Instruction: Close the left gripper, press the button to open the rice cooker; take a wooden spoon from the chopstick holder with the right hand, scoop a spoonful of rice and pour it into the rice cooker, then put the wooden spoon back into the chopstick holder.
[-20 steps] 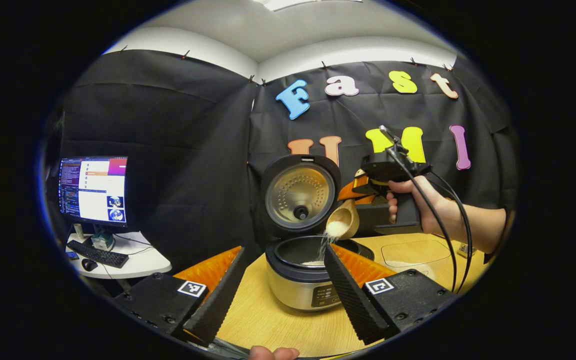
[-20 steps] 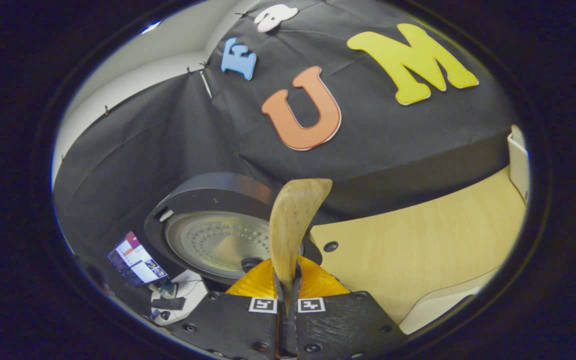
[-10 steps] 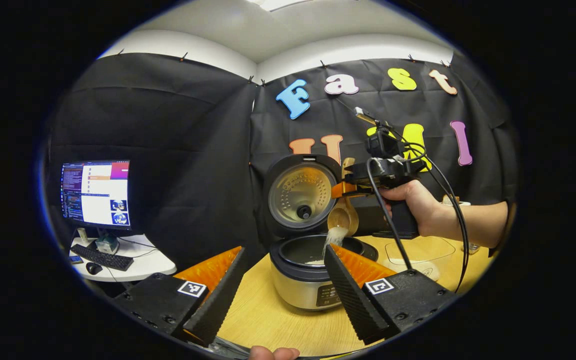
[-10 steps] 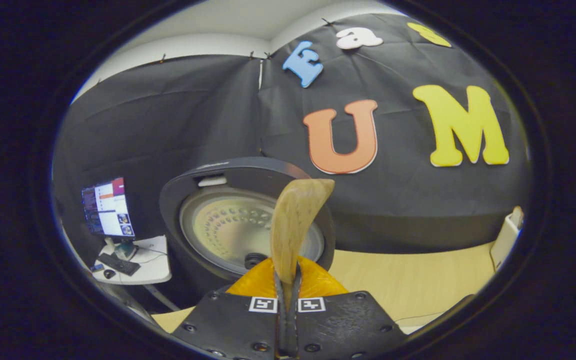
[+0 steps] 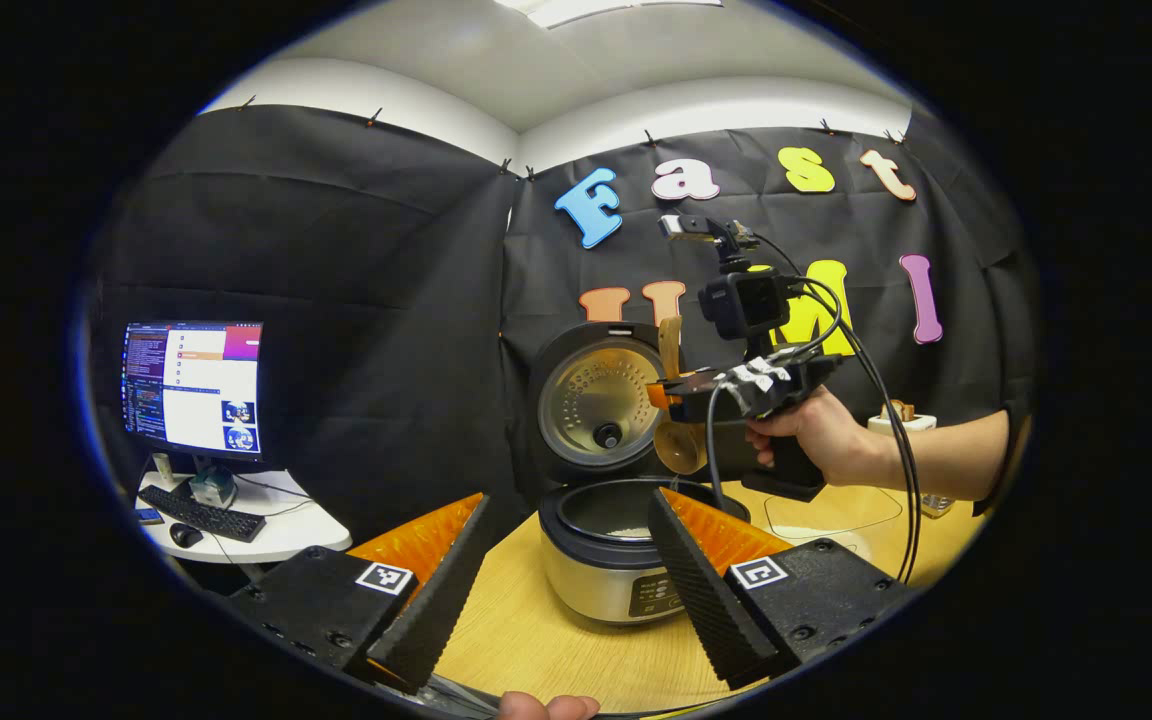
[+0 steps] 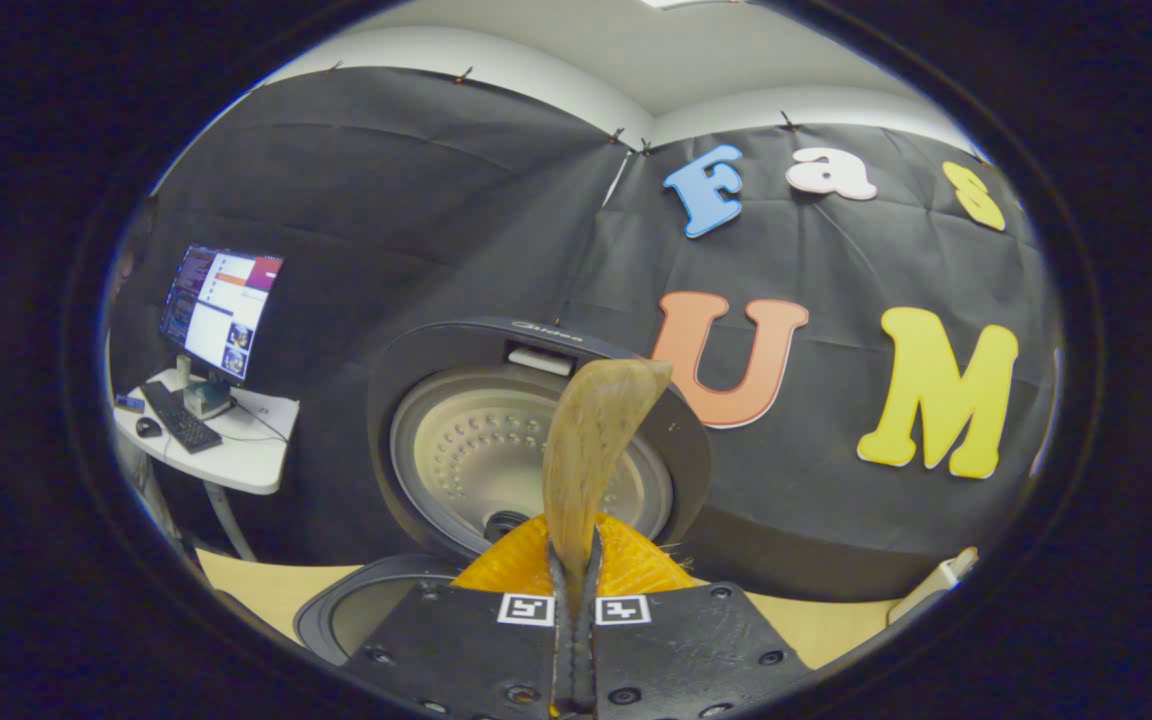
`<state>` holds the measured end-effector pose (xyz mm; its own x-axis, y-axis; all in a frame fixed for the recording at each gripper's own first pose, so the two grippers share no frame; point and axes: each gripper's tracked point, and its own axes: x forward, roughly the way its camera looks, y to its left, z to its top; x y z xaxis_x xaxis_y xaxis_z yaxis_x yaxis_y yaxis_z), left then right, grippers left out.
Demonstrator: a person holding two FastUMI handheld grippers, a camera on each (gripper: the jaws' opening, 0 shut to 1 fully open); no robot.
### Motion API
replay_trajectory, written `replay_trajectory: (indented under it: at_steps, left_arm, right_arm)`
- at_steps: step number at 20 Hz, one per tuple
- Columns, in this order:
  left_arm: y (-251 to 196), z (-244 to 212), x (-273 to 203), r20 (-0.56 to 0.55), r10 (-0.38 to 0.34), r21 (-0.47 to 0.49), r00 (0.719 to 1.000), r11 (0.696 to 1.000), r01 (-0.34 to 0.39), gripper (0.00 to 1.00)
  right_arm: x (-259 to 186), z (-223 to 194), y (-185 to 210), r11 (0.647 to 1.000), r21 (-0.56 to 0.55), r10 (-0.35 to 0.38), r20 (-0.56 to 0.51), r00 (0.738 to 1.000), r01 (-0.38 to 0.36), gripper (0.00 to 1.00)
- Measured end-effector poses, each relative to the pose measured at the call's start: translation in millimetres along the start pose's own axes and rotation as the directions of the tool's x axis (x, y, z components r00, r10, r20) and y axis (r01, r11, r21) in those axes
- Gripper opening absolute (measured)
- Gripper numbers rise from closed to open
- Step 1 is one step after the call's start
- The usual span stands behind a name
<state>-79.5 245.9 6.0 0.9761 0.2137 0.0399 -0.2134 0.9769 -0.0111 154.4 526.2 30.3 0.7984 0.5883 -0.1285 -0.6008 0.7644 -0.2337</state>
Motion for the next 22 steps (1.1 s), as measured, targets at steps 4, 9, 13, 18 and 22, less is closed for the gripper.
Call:
replay_trajectory:
  at_steps: [4, 9, 13, 18, 22]
  left_arm:
    - [2, 3, -2, 0.010, -0.002, -0.007, 1.000, 1.000, 0.002, 0.99]
    - [-2, 3, 0, 0.008, -0.005, -0.012, 1.000, 1.000, 0.005, 0.99]
    - [-13, 3, 3, -0.002, -0.030, -0.060, 1.000, 0.998, 0.030, 0.99]
    - [-39, 8, 4, 0.004, -0.056, -0.010, 0.998, 0.998, 0.056, 0.99]
    - [-70, 13, 7, 0.023, -0.098, -0.007, 0.995, 0.995, 0.098, 0.99]
  right_arm:
    - [2, -9, 1, 0.998, 0.060, 0.016, -0.033, 0.999, -0.014, 0.00]
    - [-8, -10, -12, 0.983, 0.184, 0.031, -0.044, 0.999, -0.022, 0.00]
    - [-35, 7, -39, 0.950, 0.311, 0.031, -0.014, 0.999, -0.025, 0.02]
    - [-92, 22, -105, 0.892, 0.452, -0.028, 0.026, 0.999, 0.013, 0.00]
    - [-154, 4, -179, 0.825, 0.559, -0.112, 0.018, 0.994, 0.083, 0.00]
